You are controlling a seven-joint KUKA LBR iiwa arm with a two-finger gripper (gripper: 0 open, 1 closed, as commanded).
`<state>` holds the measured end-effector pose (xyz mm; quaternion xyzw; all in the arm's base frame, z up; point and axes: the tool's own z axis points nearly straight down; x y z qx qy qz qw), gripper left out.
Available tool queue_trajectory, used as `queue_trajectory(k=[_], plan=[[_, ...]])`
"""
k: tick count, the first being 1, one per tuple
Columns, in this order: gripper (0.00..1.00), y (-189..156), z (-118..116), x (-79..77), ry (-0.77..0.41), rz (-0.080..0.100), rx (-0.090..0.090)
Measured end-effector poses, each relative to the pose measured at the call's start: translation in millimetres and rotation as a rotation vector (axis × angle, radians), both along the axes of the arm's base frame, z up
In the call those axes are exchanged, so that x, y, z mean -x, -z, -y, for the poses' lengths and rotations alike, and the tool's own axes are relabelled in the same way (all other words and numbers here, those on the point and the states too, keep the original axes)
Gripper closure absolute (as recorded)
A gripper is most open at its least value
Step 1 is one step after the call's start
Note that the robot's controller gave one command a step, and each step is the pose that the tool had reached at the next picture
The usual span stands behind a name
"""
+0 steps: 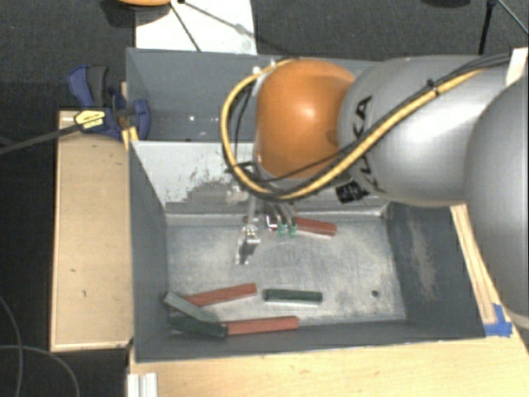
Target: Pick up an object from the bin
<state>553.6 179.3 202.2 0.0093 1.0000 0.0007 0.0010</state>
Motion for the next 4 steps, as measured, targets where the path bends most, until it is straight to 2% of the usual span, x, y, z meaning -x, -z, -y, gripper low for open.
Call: queue_trajectory(k=[2, 3, 4], plan=[[0.00, 1.6, 0.8, 1.2, -0.001, 0.003, -0.001], [0.00, 67.6, 5.8, 26.0, -0.071, 0.000, 0.001], [0.00, 90.8, 21.2, 28.2, 0.081, -0.001, 0.001]])
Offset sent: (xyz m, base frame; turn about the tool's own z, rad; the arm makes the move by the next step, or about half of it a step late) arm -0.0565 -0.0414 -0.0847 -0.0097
